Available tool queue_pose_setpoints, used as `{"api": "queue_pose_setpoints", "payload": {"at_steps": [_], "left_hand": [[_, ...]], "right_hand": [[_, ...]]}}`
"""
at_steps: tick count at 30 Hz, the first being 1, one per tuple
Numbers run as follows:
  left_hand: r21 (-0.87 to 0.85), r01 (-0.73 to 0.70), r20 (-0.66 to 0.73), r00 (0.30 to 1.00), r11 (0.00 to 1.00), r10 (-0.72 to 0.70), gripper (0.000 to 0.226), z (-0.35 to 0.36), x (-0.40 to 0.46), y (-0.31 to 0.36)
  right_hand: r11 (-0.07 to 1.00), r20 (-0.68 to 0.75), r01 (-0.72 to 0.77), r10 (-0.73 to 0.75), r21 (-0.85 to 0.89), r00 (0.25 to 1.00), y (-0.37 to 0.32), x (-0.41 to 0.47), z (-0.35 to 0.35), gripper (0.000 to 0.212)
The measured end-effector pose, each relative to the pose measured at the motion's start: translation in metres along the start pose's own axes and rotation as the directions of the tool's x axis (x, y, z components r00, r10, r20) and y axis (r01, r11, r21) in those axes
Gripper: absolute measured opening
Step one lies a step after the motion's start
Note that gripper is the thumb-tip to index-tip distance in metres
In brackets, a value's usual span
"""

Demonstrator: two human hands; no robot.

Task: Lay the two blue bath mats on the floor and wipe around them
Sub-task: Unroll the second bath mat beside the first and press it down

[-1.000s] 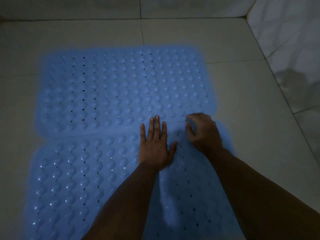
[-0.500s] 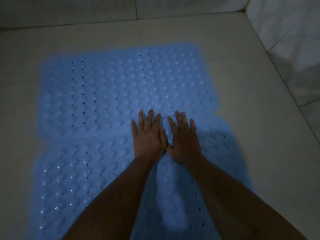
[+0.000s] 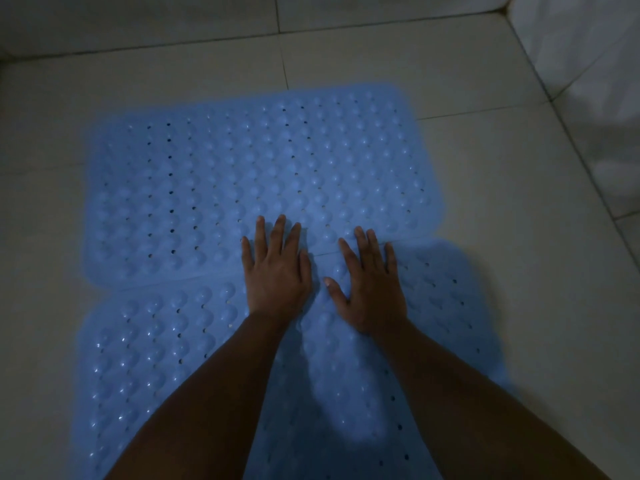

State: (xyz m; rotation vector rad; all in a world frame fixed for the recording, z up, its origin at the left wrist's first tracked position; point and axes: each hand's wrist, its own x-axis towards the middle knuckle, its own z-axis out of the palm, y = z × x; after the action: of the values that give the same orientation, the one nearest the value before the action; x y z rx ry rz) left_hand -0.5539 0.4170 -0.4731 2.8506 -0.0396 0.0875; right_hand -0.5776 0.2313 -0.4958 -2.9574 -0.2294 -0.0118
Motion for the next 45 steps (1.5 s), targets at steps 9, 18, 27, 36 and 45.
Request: {"api": "queue_pose_setpoints", "payload": {"at_steps": [9, 18, 27, 36, 45], "left_hand": [[-0.012, -0.045, -0.015, 0.999, 0.999, 0.045, 0.054, -0.006, -0.013, 0.004], [-0.006, -0.151, 0.038, 0.988, 0.988, 0.152, 0.059, -0.027, -0.017, 0.044], [0.032, -0.39, 0.212, 0.902, 0.92, 0.376, 0.078, 0.07, -0.013, 0.164], [0.069, -0.387, 0.244, 0.9, 0.92, 0.36, 0.083, 0.076, -0.02, 0.168], [0.078, -0.372, 0.271, 0.901, 0.925, 0.339, 0.083, 0.07, -0.019, 0.174]], "right_hand": [[0.993, -0.079, 0.029, -0.02, 0.115, 0.997, 0.008, -0.001, 0.006, 0.076], [0.833, 0.075, -0.166, 0.148, 0.528, 0.986, 0.03, 0.02, -0.069, 0.067], [0.821, -0.272, -0.248, 0.431, 0.514, 0.861, 0.134, 0.0, -0.084, 0.046], [0.839, -0.191, -0.291, 0.413, 0.459, 0.89, 0.167, -0.03, -0.067, 0.043], [0.915, -0.182, -0.247, 0.315, 0.318, 0.932, 0.163, -0.028, -0.059, 0.044]]}}
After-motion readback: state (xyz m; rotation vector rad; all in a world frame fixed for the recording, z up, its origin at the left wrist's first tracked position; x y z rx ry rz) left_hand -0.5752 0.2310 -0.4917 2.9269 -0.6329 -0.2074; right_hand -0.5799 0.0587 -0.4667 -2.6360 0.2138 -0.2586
